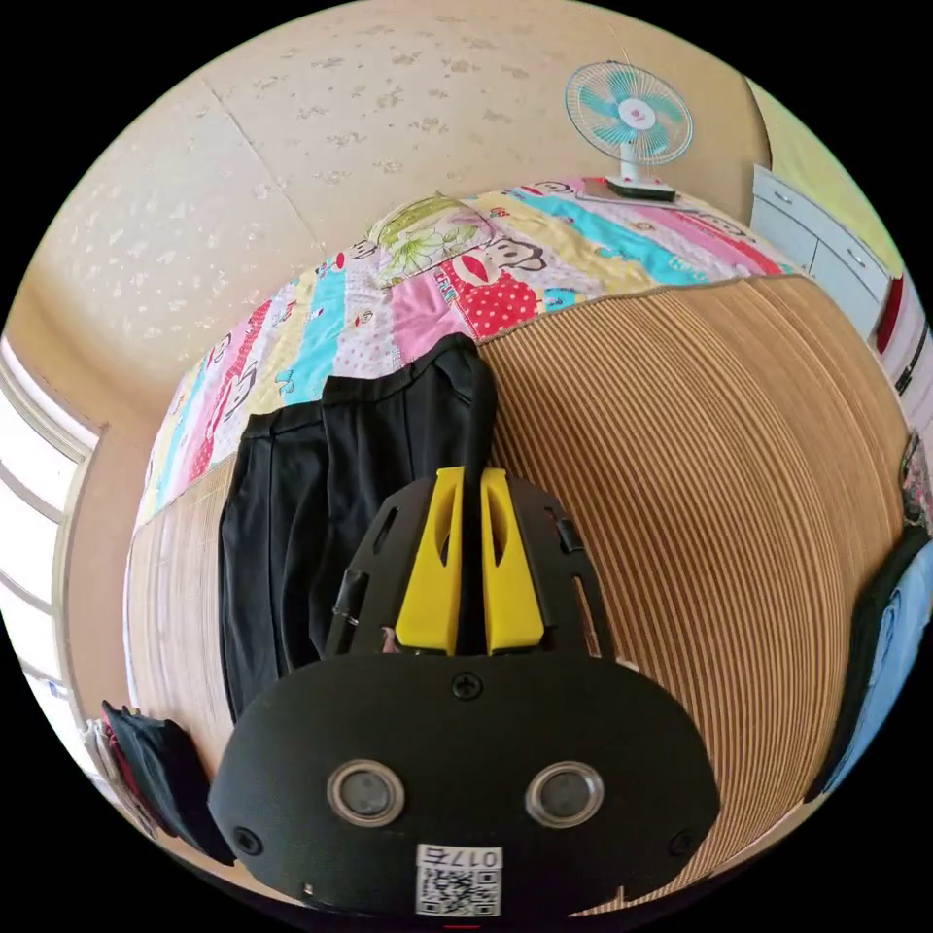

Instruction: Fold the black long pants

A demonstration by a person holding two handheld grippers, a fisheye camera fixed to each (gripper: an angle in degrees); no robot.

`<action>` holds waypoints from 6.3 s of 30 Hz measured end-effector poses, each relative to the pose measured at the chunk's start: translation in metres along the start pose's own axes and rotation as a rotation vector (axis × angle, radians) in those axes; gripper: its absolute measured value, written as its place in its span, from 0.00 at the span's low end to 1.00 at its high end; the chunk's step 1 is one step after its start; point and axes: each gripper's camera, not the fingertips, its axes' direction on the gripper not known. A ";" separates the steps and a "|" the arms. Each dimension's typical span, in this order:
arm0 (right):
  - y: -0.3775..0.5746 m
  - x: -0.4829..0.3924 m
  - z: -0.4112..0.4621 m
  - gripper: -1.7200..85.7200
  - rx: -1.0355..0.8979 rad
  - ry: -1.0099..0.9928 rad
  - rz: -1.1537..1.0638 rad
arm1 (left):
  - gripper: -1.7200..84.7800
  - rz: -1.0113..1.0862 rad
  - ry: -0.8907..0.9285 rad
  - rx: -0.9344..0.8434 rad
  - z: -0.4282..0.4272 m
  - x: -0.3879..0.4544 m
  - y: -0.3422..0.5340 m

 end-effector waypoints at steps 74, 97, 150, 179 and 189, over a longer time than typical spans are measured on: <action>0.490 0.233 -0.174 0.11 -0.346 -0.598 -0.318 | 0.14 -0.122 -0.819 0.173 -0.057 0.058 -0.060; 0.516 0.277 -0.165 0.14 -0.428 -0.747 -0.314 | 0.14 -0.028 -0.899 0.022 -0.007 0.038 -0.040; 0.498 0.125 -0.652 0.04 0.384 -1.310 -0.914 | 0.07 1.019 -0.411 0.313 0.003 0.497 -0.026; 0.442 0.006 -0.262 0.05 -0.057 -0.511 -0.662 | 0.08 0.223 -0.898 0.066 0.032 0.125 -0.222; 0.493 0.144 -0.149 0.14 -0.254 -0.706 -0.176 | 0.16 -0.058 -0.688 0.236 -0.009 0.008 -0.173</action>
